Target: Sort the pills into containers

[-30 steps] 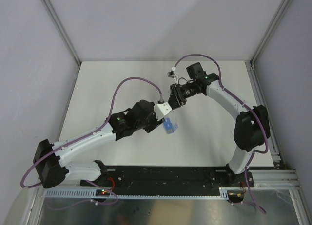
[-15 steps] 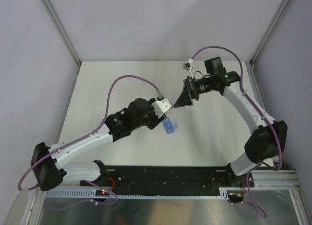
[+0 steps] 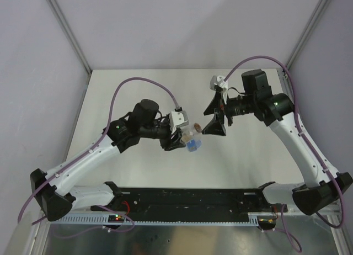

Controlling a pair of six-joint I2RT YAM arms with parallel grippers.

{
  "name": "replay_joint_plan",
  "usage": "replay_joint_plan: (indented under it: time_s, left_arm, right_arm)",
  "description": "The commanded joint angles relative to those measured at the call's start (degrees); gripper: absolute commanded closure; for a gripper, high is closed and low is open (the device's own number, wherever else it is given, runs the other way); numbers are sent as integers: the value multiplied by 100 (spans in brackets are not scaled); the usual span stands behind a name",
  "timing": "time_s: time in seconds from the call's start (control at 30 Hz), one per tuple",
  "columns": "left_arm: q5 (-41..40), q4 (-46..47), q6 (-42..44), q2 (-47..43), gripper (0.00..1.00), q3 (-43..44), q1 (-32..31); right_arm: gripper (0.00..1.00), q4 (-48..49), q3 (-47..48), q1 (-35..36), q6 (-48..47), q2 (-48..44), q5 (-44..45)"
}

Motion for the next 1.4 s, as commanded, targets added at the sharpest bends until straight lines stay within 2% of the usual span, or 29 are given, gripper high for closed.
replay_joint_plan:
  time_s: [0.0,0.37,0.93,1.07,1.23,1.37]
  left_arm:
    - [1376,-557,105,-94,100,410,56]
    - [1886,-778,-38,181,100,725,61]
    - [1830,-781,-120,333,100,876,94]
    - [1797,-779,-128,364,100,870,98]
    - [1641,-782,-130,413,100,867,101]
    - [1405,-773,-121,438,100,916,100]
  right_arm:
    - [4,-145,22,228,-632,-250,149]
    - [7,-357,34,884,-935,-393,288]
    - [23,-525,-168,1111,-1073,-451,256]
    - [35,-464,-213,1116,-1003,-434,200]
    - [58,-371,-228,1091,-823,-341,113]
    - [69,-284,-270,1050,-635,-255,-1]
